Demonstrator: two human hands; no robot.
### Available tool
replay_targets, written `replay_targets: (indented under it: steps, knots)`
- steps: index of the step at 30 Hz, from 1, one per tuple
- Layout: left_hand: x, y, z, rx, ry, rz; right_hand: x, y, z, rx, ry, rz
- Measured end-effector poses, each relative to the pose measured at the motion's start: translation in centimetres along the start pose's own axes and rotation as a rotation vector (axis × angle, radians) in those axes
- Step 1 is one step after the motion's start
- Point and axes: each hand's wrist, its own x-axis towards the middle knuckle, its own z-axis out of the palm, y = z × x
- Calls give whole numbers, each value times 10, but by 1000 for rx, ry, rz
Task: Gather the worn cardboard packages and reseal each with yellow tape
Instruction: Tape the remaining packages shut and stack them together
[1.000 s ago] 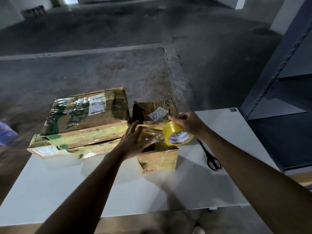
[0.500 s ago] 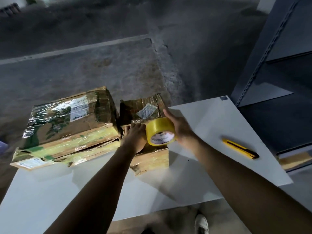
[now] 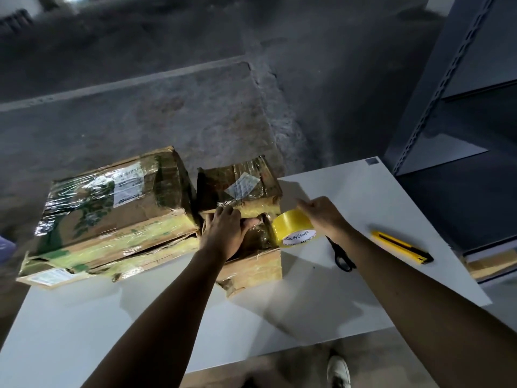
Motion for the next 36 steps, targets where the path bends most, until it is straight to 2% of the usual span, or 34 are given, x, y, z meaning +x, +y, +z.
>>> replay_targets:
  steps: [3,5,8,12,16,18,22,25,27,30,33,36]
  knots:
    - [5,7,3,-25,-16,68,-1,13,2,-68,-49,1]
    - [10,13,6,-86,-77,118,-1,25,6,4,-59,19]
    - [16,18,8,-191,-101,81,-4,42,16,68,-75,73]
    - [16,17,8,-260,-53,36,-6,36,20,179,19,87]
    - [11,10,-4,-594,32,12,-5,-5,2,453,-48,96]
    - [5,10,-15,-757,41,-42,-12,-30,-3,532,-110,22]
    - [-8,3,-16,-956,79,-174,-21,-68,5,390,-181,-239]
    - [-21,-14,-1,-1102,-8,-304,-28,-78,19,289,-298,-326]
    - [-34,-22,10,-1209,-78,-394,-34,-78,34,218,-344,-350]
    - [-49,-31,15,-1322,-79,-472,-40,-76,58,205,-403,-356]
    - [-61,-39,14,-1425,-148,-562,-42,-76,75,200,-409,-344]
    - [-73,-56,20,-1280,-160,-603,-48,-66,100,212,-410,-277]
